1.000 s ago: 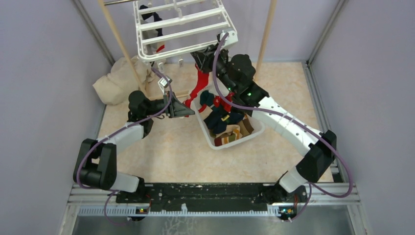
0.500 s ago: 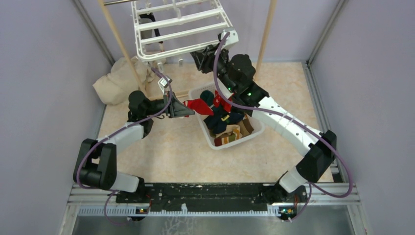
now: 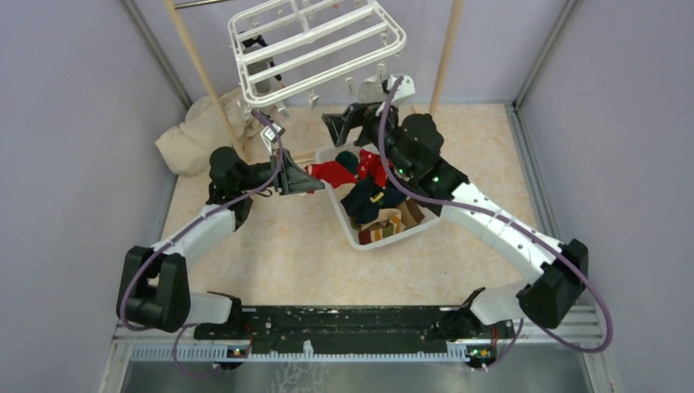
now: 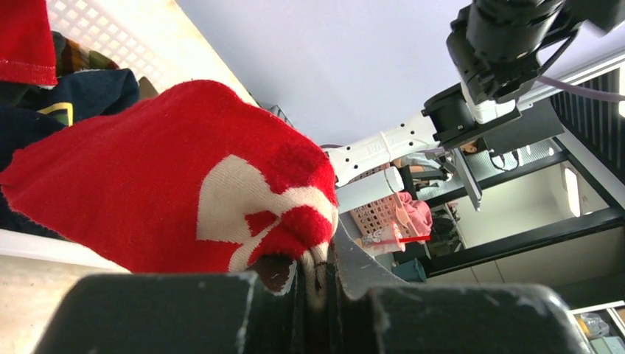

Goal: Remove the socks clipped to the hanger
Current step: Remove the sock from the hanger, then place the sock in the bin.

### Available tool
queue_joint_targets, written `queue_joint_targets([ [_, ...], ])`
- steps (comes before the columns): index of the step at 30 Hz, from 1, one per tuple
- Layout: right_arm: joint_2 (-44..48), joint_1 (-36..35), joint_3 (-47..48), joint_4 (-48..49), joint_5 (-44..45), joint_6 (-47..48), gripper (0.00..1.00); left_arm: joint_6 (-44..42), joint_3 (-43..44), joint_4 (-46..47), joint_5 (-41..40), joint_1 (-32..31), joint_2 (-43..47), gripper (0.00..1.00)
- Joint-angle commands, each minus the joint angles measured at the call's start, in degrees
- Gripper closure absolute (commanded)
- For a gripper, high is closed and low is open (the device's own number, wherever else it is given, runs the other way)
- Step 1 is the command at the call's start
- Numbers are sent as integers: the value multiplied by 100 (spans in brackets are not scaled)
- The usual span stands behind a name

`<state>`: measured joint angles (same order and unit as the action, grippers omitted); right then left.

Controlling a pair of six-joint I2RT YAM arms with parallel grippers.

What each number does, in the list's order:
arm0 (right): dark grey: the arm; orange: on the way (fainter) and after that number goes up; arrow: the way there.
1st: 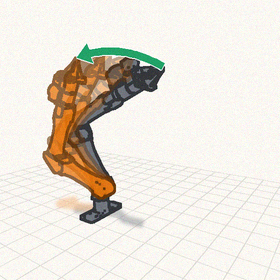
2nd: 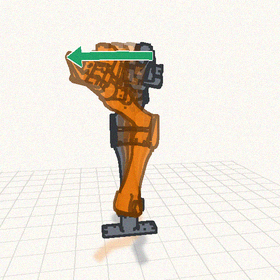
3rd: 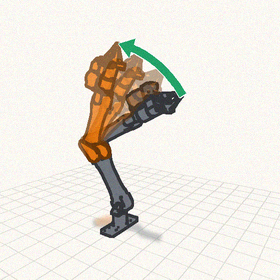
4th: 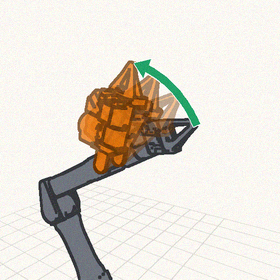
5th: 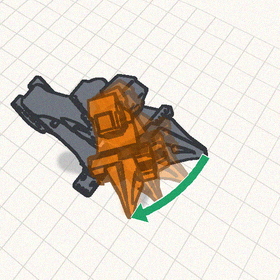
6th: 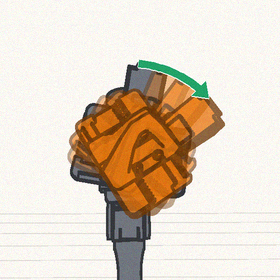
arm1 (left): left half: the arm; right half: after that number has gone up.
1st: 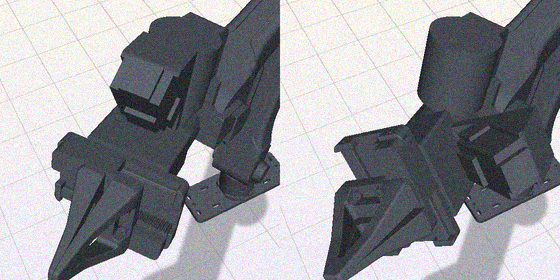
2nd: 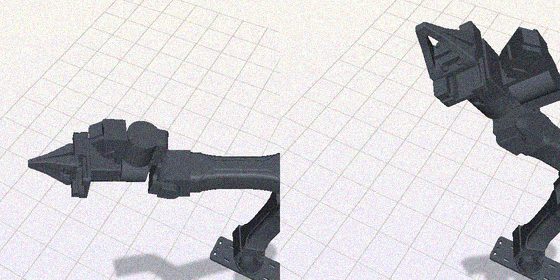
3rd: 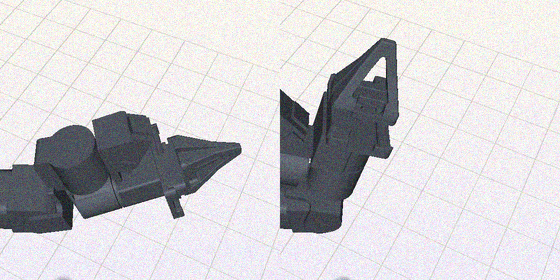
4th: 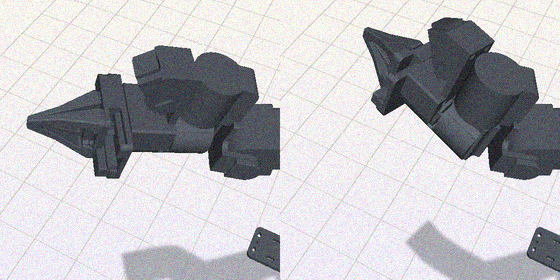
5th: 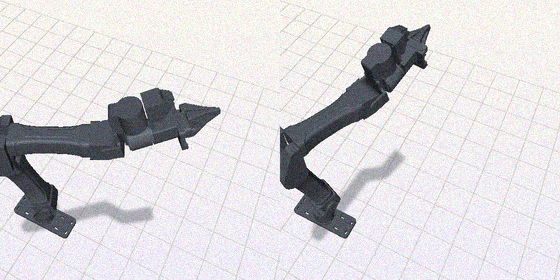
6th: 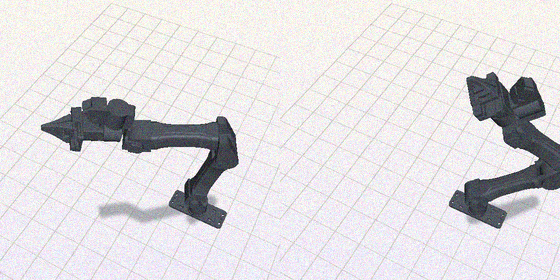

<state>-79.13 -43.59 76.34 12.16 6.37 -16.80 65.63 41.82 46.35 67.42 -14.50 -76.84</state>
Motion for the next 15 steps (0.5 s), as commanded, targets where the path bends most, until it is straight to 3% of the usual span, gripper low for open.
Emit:
queue_joint_targets([
  [1, 968, 28, -500, -97, 103, -188, 2, -329, 331, -417, -75, -80, 225, 87],
  [8, 2333, 28, -1265, -962, 633, -248, 2, -654, 646, -995, -361, -488, 224, 86],
  [15, 3038, 32, -1286, -1750, 1074, -277, 2, -975, 944, -1505, -810, -1217, -8, 86],
])
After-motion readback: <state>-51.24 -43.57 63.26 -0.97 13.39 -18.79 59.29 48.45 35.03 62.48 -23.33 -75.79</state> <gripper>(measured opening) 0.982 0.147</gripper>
